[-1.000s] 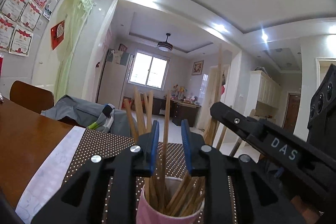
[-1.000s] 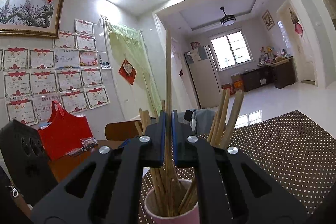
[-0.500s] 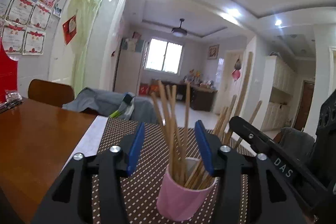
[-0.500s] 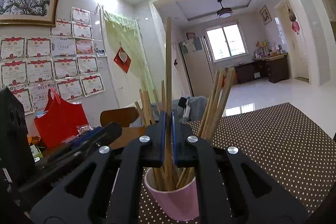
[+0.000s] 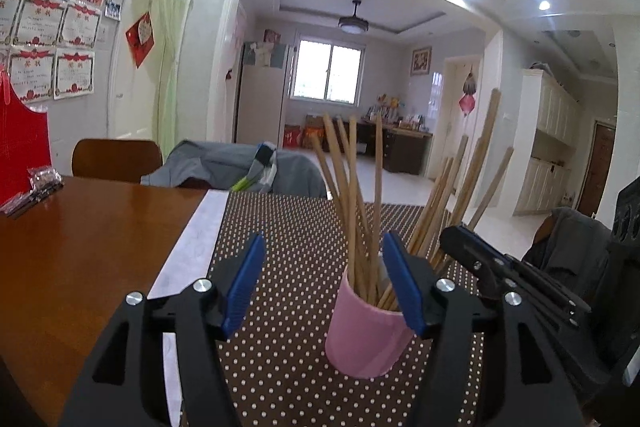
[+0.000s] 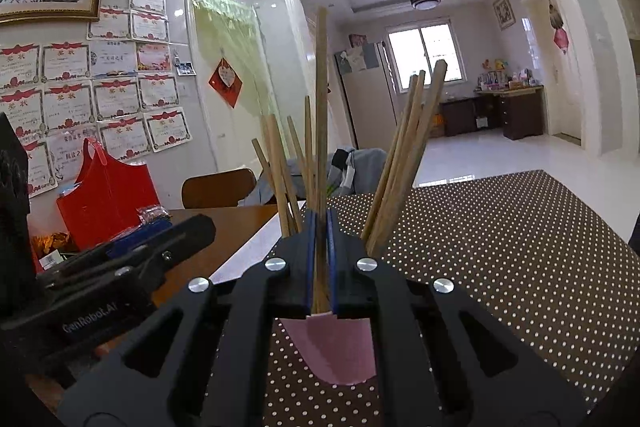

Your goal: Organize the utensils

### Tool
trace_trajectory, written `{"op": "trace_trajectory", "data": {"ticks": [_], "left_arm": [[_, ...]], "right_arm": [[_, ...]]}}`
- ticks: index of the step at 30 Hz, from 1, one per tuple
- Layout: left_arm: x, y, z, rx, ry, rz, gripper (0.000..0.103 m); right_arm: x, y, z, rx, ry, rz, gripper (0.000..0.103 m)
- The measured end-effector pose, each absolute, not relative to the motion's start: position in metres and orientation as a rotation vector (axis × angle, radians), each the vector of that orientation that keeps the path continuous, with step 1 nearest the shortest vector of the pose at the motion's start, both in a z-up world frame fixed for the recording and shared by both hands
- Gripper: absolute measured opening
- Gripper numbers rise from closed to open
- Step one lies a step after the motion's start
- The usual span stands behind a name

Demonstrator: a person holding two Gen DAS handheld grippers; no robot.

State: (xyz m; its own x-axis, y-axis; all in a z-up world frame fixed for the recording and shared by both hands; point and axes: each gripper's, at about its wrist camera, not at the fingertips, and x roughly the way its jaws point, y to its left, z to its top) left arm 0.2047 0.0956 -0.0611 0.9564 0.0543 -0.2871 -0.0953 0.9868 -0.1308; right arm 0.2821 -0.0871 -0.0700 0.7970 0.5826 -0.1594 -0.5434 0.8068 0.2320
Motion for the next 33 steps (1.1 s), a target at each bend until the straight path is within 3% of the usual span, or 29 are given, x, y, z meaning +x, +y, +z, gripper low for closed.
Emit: {"op": "trace_trajectory", "data": {"ticks": [8,11,12,21,28,33], "left_arm": [[0.194,0.097,-0.058,-0.152,0.306,0.065,0.068],[0.186,0.096,-0.054,-0.153,0.287,0.057,0.071],[0.184,0.095,-0.053,-0.151,0.287,0.055,0.072],[0.159,0.086,-0.043,-0.148,0.265,0.034,0.073],[0.125,0.064,-0.028,-0.08,0.23,0.04,0.074],[0.105,0.049,-0.022,-0.042,0.22,0.031,0.075]], "right_arm": [[0.269,-0.091,-0.063,0.178,0.233,0.595,0.011],[0.265,-0.096,-0.06,0.184,0.231,0.581,0.034],[0.263,-0.098,-0.059,0.187,0.227,0.579,0.047],[0.236,-0.121,-0.045,0.193,0.203,0.535,0.052],[0.198,-0.143,-0.028,0.204,0.19,0.479,0.07],[0.169,-0.15,-0.018,0.164,0.19,0.452,0.077]]}}
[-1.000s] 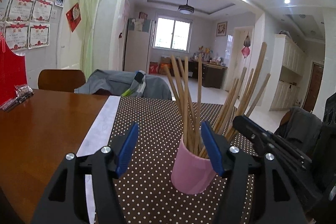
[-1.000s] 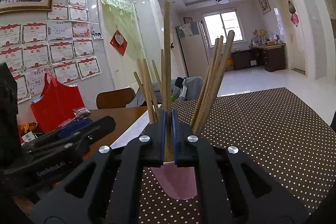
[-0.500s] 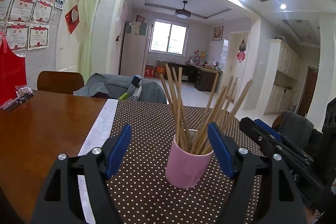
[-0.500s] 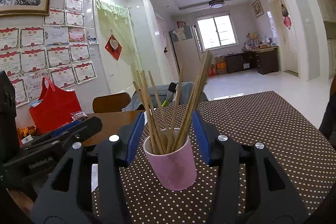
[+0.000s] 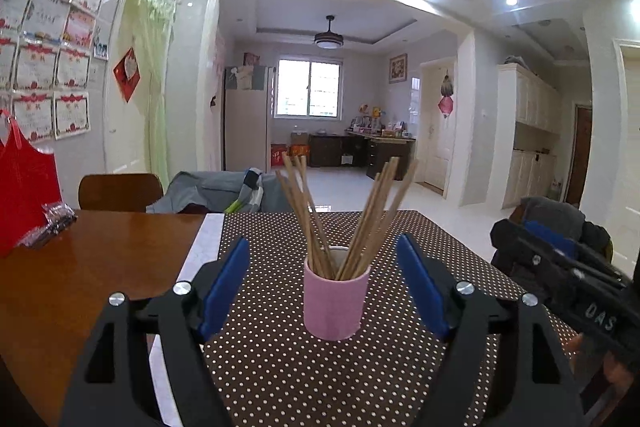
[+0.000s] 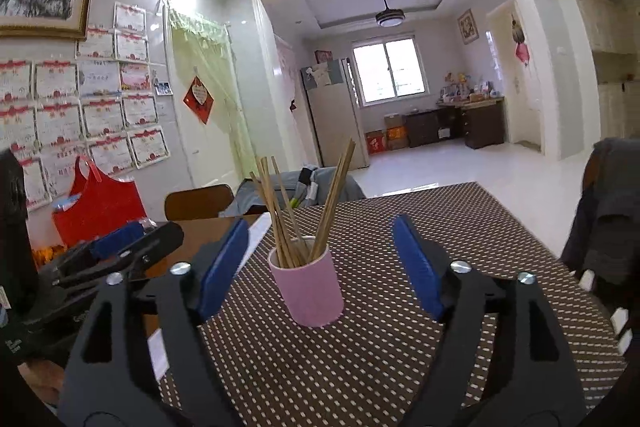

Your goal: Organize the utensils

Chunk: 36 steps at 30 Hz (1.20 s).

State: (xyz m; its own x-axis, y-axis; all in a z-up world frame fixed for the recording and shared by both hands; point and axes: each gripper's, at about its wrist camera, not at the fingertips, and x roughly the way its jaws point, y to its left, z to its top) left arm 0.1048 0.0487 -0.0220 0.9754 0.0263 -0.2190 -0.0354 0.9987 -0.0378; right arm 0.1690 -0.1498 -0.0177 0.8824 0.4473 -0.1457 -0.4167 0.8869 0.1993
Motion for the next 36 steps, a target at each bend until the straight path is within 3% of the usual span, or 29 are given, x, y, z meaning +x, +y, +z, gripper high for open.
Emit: {"op": "trace_trajectory", "data": {"ticks": [13,36], "left_arm": [[0.061,0.028,-0.006,0.002,0.15,0.038,0.075],[0.048,0.029,-0.005,0.007,0.113,0.031,0.076]], "right_arm": [[0.121,-0.149,-0.004,0.071,0.119,0.366,0.088],[0.103,-0.15,-0.001,0.021,0.088,0.319,0.091]]}}
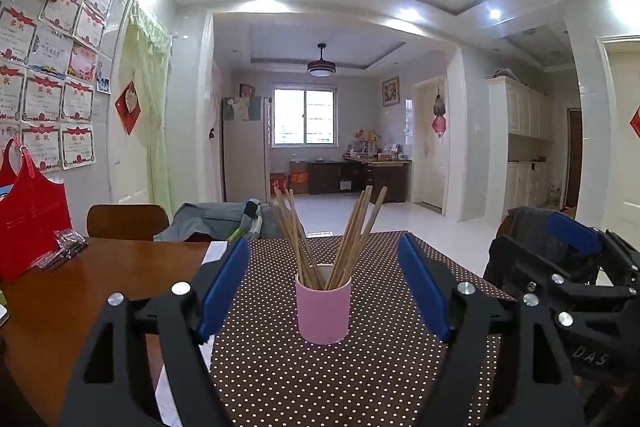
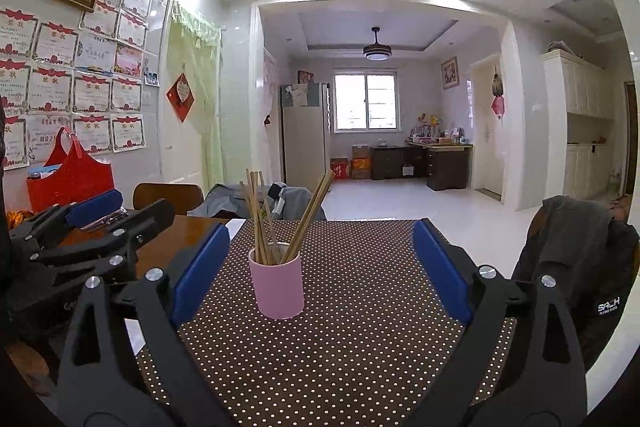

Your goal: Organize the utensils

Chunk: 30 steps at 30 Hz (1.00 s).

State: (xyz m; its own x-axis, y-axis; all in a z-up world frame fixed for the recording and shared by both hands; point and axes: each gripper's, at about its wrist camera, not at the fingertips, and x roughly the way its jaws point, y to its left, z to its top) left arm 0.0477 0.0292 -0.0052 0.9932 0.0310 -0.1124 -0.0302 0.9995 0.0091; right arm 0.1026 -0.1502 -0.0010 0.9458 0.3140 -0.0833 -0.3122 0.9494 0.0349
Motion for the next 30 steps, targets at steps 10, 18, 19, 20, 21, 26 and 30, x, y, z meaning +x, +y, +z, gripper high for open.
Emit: {"op": "trace_trajectory", "data": {"ticks": [10,18,19,20,21,26,30], "left_arm": [[0.0459,0.0267,-0.0056,0.018,0.099,0.034,0.076],[0.0439,0.0264,-0.0061,0.01,0.089,0.024,0.076],[0.044,0.027,-0.006,0.009,0.088,0.024,0.076],[0.0441,0.0267,-0.006,0.009,0.087,0.023,0.076],[0.0443,0.0263,-0.0062,0.01,0.088,0.023,0.076],[0.0444,0.0261,-0.0065,0.011,0.088,0.023,0.076],[0.0447,0.0258,-0.0065,0.011,0.089,0.023,0.076]], "right_arm": [[0.1016,-0.1493,0.0,0.019,0.094,0.316,0.092],[0.102,-0.1502,-0.002,0.021,0.1,0.316,0.092],[0.1017,-0.1504,-0.002,0.022,0.1,0.316,0.092],[0.102,-0.1501,-0.002,0.022,0.1,0.316,0.092],[0.1018,-0.1502,-0.0021,0.022,0.101,0.316,0.092],[0.1022,-0.1506,-0.0021,0.023,0.101,0.313,0.092],[0.1028,-0.1519,-0.0034,0.028,0.106,0.311,0.092]]}}
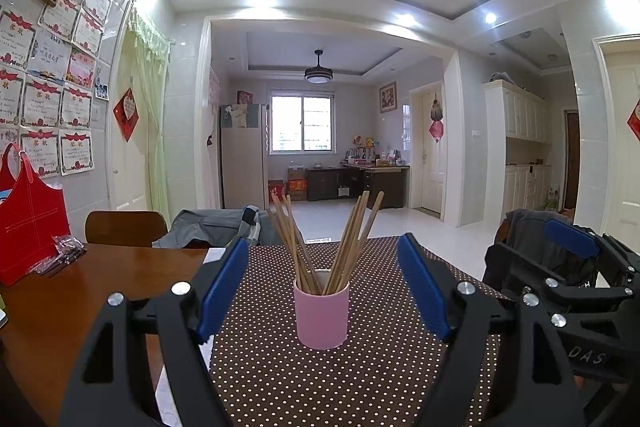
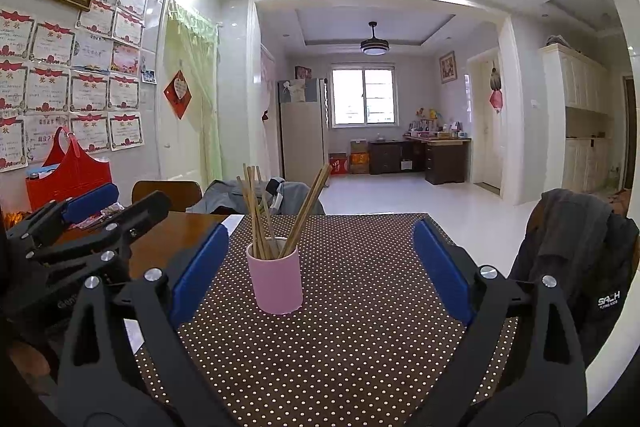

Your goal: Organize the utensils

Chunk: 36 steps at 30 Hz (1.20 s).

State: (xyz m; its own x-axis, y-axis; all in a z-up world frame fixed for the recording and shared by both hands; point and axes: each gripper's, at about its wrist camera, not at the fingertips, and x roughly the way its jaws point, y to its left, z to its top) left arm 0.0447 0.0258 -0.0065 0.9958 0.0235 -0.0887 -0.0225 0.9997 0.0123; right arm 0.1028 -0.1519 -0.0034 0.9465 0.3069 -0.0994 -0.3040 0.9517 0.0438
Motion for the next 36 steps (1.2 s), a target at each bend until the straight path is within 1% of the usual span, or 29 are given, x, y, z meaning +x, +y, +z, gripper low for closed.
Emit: {"op": "trace_trajectory", "data": {"ticks": [17,23,29,36], "left_arm": [[0.051,0.026,-0.009,0.018,0.104,0.007,0.076],[0.069,0.025,-0.011,0.024,0.125,-0.117,0.076],[0.092,0.042,-0.017,0.043,0.144,-0.281,0.075],[0.11,0.079,-0.025,0.038,0.149,-0.338,0.076]], "right_arm": [[0.104,-0.154,-0.009,0.033,0.121,0.297,0.092],[0.105,-0.157,-0.009,0.053,0.152,0.224,0.092],[0.105,-0.145,-0.013,0.068,0.172,0.124,0.094],[0.109,-0.108,-0.013,0.077,0.172,0.096,0.095]]}}
